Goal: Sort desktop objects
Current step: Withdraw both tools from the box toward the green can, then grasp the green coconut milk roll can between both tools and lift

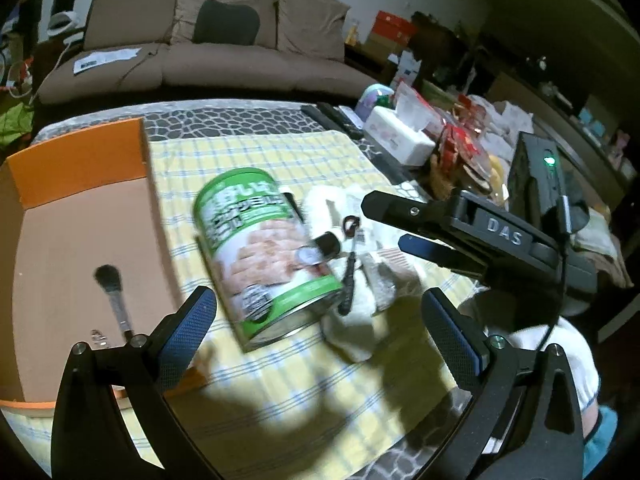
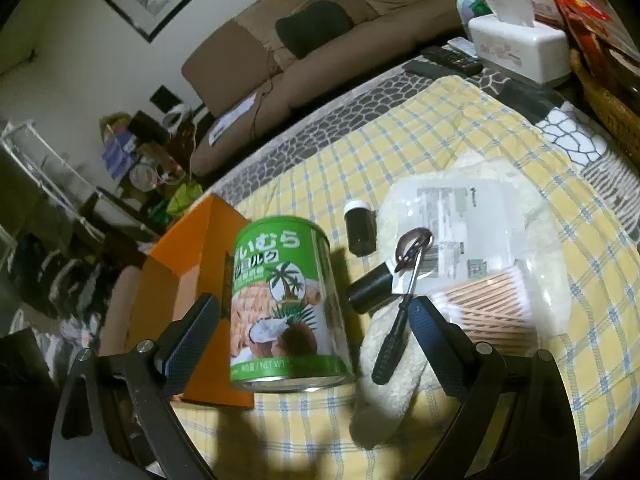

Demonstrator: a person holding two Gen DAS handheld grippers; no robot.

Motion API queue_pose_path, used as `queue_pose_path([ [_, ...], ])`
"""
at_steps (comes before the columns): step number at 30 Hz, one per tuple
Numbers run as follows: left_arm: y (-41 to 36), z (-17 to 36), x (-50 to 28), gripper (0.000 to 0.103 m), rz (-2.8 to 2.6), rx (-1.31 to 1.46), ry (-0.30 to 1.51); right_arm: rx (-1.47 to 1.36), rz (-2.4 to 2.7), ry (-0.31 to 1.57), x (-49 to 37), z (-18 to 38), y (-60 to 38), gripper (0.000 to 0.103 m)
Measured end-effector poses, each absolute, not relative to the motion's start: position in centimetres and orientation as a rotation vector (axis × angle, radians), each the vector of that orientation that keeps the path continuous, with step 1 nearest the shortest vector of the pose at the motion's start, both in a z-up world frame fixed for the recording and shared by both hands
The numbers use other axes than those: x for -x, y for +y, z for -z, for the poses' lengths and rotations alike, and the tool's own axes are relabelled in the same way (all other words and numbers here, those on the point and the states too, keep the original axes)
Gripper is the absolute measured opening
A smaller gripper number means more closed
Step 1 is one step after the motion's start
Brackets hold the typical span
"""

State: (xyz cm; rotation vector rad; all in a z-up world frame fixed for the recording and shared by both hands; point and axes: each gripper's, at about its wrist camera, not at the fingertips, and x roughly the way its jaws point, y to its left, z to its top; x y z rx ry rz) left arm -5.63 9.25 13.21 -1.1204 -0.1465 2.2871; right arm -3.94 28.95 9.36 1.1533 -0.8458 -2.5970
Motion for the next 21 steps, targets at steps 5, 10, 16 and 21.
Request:
queue_pose_path([
  [5, 11.9, -12.9, 6.6, 0.103, -2.301, 1.162, -0.108, -1.117, 2.609, -0.946, 3.3, -9.6, 31.1, 0.097],
  [10, 14.1, -11.7, 7.6, 0.103, -2.346, 1.231, -0.066, -1.088, 2.617, -1.051, 2.5, -9.6, 33.3, 0.097],
  [16, 15.4, -9.4, 8.8, 0.102, -2.445, 1.371, -0.011, -1.077, 2.621, -1.094, 2.0, -9.7, 34.7, 0.097],
  [21, 15.6, -7.6, 10.1, 0.102, -2.486, 1.504, 0.026, -1.080, 2.614, -1.078, 1.9, -9.7, 34.6, 0.097],
])
